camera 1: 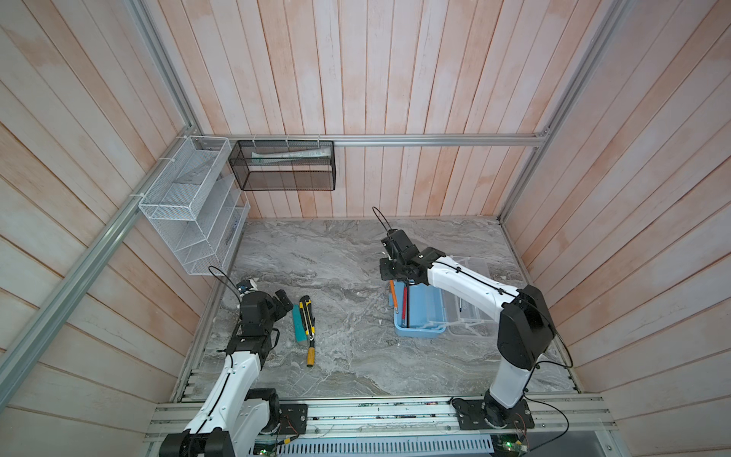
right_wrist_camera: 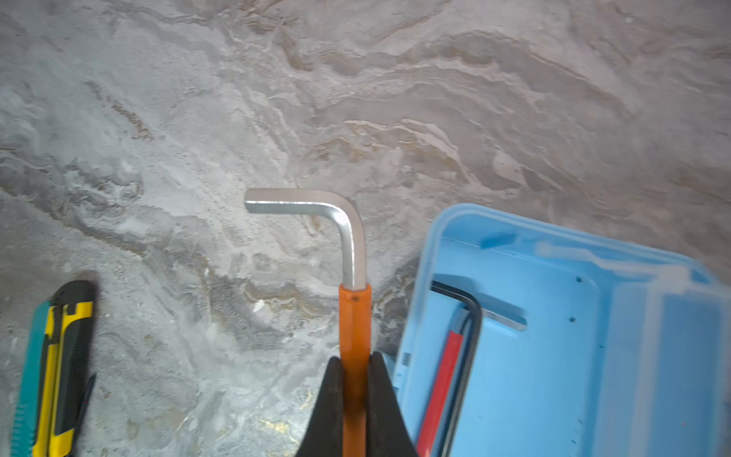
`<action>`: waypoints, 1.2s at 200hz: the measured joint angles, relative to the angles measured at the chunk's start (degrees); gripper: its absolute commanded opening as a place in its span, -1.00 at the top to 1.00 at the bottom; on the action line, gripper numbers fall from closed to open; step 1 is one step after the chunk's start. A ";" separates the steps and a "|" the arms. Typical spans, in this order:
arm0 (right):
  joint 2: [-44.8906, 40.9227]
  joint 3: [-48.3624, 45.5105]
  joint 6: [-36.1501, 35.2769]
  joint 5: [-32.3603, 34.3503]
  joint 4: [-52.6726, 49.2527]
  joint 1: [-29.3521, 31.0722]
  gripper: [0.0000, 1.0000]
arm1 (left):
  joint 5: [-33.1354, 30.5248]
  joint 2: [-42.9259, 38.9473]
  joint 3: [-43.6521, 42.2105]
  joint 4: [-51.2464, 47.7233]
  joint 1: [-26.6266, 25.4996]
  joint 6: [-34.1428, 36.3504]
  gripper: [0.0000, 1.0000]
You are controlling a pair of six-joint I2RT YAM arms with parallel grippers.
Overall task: Pack the tool kit
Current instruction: 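Carry the orange-handled hex key into the blue box and release it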
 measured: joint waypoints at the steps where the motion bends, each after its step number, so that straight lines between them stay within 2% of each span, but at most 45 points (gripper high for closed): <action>1: -0.11 -0.11 0.02 0.09 -0.02 -0.02 1.00 | 0.00 -0.02 0.00 0.00 0.00 0.00 -0.99; 56: -7.34 -9.38 0.96 4.72 0.81 -2.58 1.00 | 0.00 0.00 0.00 0.00 0.00 0.00 -0.99; 97: -7.91 -12.94 1.42 7.72 1.25 -3.74 1.00 | 0.04 0.00 0.00 0.02 0.00 0.00 -0.99; 200: -0.50 -13.16 1.36 10.60 3.17 -3.74 1.00 | 0.48 0.37 0.00 0.11 0.11 0.02 -0.99; 240: 3.58 -10.45 1.18 10.75 4.50 -3.74 1.00 | 0.83 0.81 0.00 0.02 0.11 0.00 -0.99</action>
